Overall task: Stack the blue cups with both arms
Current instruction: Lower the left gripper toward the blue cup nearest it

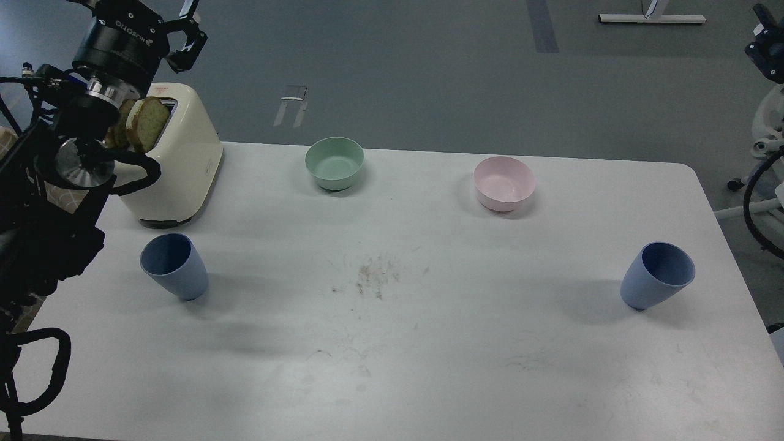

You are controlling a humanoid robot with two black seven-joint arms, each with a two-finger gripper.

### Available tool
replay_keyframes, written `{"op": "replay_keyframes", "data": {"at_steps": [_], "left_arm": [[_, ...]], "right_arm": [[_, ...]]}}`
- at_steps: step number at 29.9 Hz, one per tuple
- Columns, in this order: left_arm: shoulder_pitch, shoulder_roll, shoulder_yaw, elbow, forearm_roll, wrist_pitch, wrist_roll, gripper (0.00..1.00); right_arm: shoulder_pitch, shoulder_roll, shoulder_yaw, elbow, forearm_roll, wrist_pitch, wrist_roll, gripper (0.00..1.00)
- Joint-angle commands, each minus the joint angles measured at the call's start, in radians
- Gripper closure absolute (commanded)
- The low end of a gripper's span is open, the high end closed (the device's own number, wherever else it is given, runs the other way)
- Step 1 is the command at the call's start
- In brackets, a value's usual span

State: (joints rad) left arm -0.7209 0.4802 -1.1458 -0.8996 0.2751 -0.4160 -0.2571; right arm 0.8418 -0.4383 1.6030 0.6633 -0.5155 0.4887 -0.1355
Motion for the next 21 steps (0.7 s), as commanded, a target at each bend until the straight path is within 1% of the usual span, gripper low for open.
{"op": "replay_keyframes", "data": {"at_steps": [1,10,15,16,18,19,21], "left_arm": [[-0.003,0.001,0.001,-0.005,0.003,-0.013,-0.001,0.02],[-0.018,0.003,0.0,0.008,-0.004,0.003,0.007,0.02],[-0.008,0.001,0.0,-0.005,0.003,-0.036,0.001,0.02],[-0.005,0.001,0.0,-0.018,0.003,-0.067,-0.001,0.02],[0.012,0.018,0.005,-0.094,0.004,-0.073,-0.005,0.02],[0.046,0.03,0.003,-0.146,0.009,-0.073,-0.007,0.02],[0.076,0.063,0.003,-0.189,0.015,-0.073,-0.007,0.02]], "right_arm": [[-0.001,-0.002,-0.003,0.006,0.003,0.0,0.002,0.0],[-0.009,0.007,0.009,0.006,0.011,0.0,0.002,0.0],[-0.007,0.009,0.012,0.022,0.012,0.0,0.005,0.0],[-0.007,0.009,0.014,0.022,0.012,0.0,0.007,0.0],[-0.018,0.007,0.023,0.024,0.012,0.0,0.007,0.0],[-0.038,0.006,0.041,0.029,0.014,0.0,0.008,0.0],[-0.058,0.004,0.072,0.038,0.015,0.0,0.008,0.0]]}}
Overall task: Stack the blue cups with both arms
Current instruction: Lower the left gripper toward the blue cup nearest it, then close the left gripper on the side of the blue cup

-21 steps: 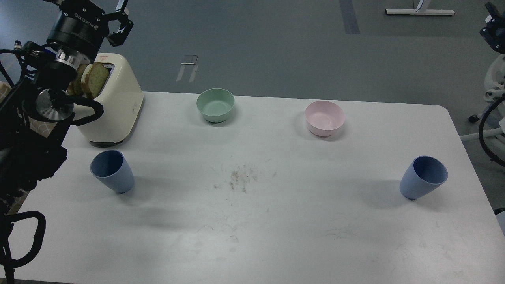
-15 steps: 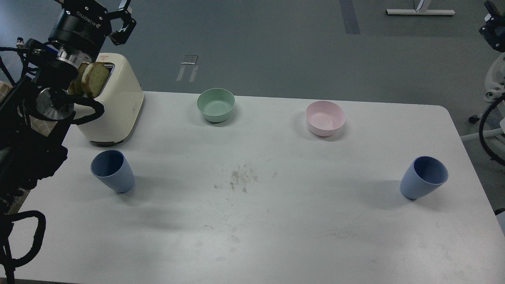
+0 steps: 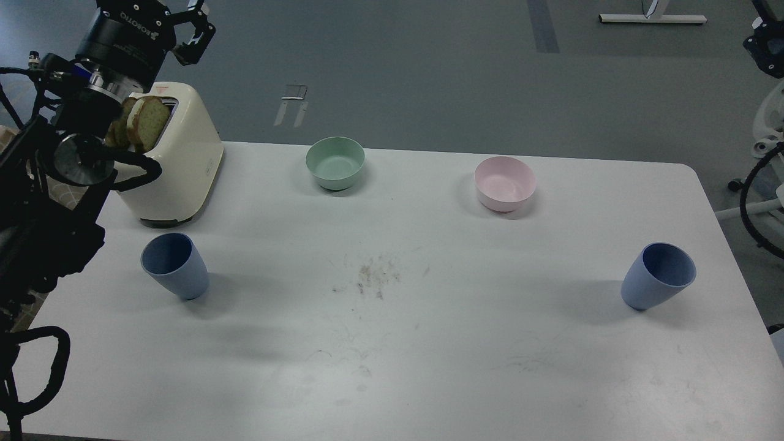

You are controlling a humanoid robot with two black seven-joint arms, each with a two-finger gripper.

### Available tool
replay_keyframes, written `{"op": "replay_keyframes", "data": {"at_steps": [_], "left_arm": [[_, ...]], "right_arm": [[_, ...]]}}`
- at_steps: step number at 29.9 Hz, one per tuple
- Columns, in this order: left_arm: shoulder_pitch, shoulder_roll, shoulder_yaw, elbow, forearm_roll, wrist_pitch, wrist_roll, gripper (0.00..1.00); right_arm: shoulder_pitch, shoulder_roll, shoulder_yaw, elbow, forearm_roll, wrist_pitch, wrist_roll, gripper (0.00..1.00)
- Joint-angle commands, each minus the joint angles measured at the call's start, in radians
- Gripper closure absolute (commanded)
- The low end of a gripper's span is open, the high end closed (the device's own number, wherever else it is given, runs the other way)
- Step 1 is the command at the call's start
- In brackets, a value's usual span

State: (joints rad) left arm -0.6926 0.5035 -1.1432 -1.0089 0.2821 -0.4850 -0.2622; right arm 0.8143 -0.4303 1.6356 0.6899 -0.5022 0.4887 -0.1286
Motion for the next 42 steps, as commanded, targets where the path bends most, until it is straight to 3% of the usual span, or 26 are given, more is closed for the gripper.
{"op": "replay_keyframes", "data": {"at_steps": [1,6,12,16,23,28,36,42], "left_arm": [[0.073,0.082,0.002,-0.121,0.017,-0.004,-0.002,0.03],[0.16,0.199,0.002,-0.246,0.214,0.02,-0.003,0.04],[0.335,0.329,-0.029,-0.46,0.672,0.04,-0.025,0.04],[0.474,0.45,-0.056,-0.548,0.951,0.104,-0.043,0.05],[0.593,0.555,-0.043,-0.547,1.368,0.203,-0.144,0.08],[0.654,0.569,-0.039,-0.516,1.522,0.267,-0.143,0.08],[0.69,0.569,0.012,-0.315,1.565,0.327,-0.147,0.12],[0.688,0.566,0.092,-0.3,1.562,0.384,-0.149,0.23]], "right_arm": [[-0.052,-0.002,0.071,0.022,0.002,0.0,0.001,0.0],[-0.086,-0.008,0.104,0.031,0.001,0.0,0.0,0.0],[-0.095,-0.01,0.105,0.031,0.002,0.0,0.0,0.0],[-0.098,-0.007,0.107,0.033,0.002,0.0,0.0,0.0],[-0.11,-0.008,0.113,0.031,0.002,0.0,0.0,0.0],[-0.113,-0.01,0.115,0.028,0.002,0.0,0.0,0.0],[-0.115,-0.008,0.113,0.031,0.002,0.0,0.0,0.0],[-0.118,-0.01,0.113,0.028,0.002,0.0,0.0,0.0]]}}
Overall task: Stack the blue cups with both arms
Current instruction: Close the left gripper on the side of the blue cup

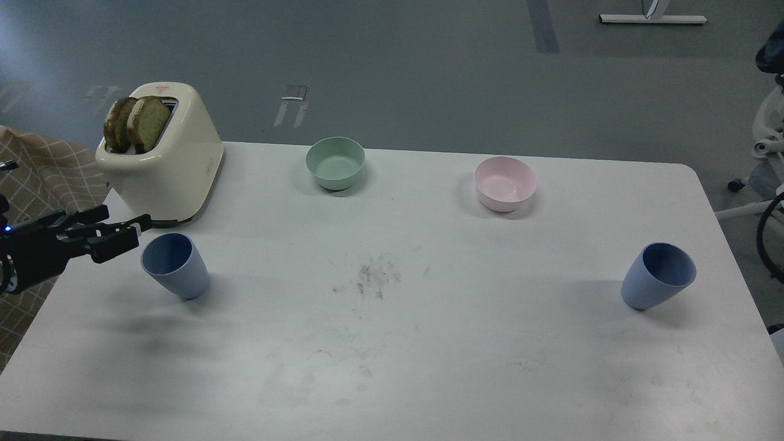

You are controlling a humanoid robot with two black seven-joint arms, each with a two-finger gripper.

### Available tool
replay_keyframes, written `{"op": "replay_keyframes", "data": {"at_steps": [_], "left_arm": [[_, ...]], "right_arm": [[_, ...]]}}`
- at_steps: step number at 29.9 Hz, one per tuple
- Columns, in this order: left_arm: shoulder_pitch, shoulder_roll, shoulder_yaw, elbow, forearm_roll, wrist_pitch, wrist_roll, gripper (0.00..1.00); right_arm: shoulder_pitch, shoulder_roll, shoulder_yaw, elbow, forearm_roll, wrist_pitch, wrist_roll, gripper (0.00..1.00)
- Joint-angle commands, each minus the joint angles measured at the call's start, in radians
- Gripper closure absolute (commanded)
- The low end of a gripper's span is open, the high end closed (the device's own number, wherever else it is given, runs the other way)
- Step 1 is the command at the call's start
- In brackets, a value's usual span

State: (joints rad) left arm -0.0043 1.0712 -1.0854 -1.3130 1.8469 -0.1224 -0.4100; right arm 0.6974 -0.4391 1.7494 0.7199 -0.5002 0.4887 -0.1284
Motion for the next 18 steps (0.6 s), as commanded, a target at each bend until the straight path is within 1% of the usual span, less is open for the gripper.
{"op": "replay_keyframes", "data": {"at_steps": [1,7,11,14,18], "left_arm": [[0.0,-0.007,0.045,0.004,-0.002,0.027,-0.001,0.24],[0.001,-0.019,0.051,0.014,-0.001,0.029,-0.001,0.39],[-0.008,-0.062,0.084,0.095,-0.003,0.038,-0.004,0.46],[-0.008,-0.068,0.088,0.098,-0.005,0.047,-0.021,0.53],[-0.009,-0.068,0.087,0.098,-0.009,0.047,-0.024,0.59]], "right_arm": [[-0.001,-0.001,-0.001,-0.002,-0.001,0.0,0.001,0.0],[-0.003,-0.001,-0.001,0.0,-0.001,0.0,0.0,0.0],[-0.003,-0.001,-0.001,0.0,-0.001,0.0,0.0,0.0],[-0.004,-0.001,-0.001,-0.002,-0.001,0.0,0.001,0.0],[-0.009,-0.001,-0.001,-0.004,-0.001,0.0,0.0,0.0]]}}
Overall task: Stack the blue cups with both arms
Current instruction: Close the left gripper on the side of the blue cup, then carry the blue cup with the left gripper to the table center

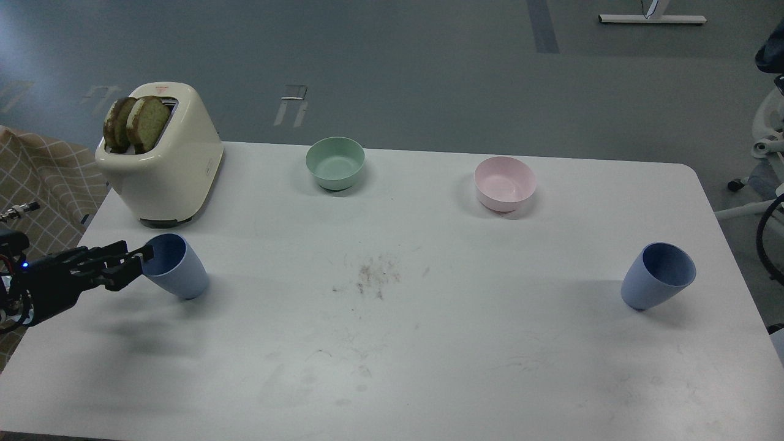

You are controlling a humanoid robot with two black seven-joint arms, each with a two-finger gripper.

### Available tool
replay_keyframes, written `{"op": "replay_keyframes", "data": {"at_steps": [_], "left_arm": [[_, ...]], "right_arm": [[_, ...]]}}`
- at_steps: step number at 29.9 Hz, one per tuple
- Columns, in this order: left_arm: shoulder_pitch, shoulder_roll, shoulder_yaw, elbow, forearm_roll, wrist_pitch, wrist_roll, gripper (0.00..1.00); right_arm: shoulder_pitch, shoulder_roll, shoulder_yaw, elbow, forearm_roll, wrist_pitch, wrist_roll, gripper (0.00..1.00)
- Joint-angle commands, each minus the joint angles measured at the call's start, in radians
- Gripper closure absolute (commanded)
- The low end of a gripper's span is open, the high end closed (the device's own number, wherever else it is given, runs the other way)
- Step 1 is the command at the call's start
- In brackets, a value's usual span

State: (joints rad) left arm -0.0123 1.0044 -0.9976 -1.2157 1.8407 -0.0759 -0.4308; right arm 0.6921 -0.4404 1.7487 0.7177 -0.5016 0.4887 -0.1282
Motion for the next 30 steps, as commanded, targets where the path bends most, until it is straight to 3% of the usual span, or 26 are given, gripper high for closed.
{"op": "replay_keyframes", "data": {"at_steps": [1,2,4,6,19,25,30], "left_arm": [[-0.003,-0.001,-0.001,-0.001,-0.003,0.001,-0.003,0.66],[-0.005,-0.003,0.001,-0.002,-0.003,0.001,-0.003,0.71],[-0.006,-0.004,-0.001,-0.005,-0.003,0.001,-0.011,0.91],[-0.008,-0.003,0.001,-0.005,-0.003,0.001,-0.014,1.0],[-0.041,0.0,-0.001,-0.05,0.0,0.002,-0.035,1.0],[-0.183,0.068,0.002,-0.17,0.008,-0.016,-0.028,1.0],[-0.417,0.016,0.109,-0.226,0.213,-0.131,-0.023,1.0]], "right_arm": [[-0.005,0.0,0.0,-0.001,0.0,0.0,-0.001,0.0],[-0.005,0.0,0.0,-0.001,0.0,0.0,-0.001,0.0],[-0.005,0.0,0.0,-0.003,0.0,0.0,-0.001,0.0],[-0.005,0.0,0.0,-0.003,0.0,0.0,-0.001,0.0],[-0.022,-0.008,0.0,-0.007,0.0,0.0,-0.001,0.0],[-0.033,-0.014,0.002,-0.006,0.0,0.0,0.001,0.0],[-0.043,-0.049,0.003,-0.006,0.0,0.0,0.001,0.0]]}}
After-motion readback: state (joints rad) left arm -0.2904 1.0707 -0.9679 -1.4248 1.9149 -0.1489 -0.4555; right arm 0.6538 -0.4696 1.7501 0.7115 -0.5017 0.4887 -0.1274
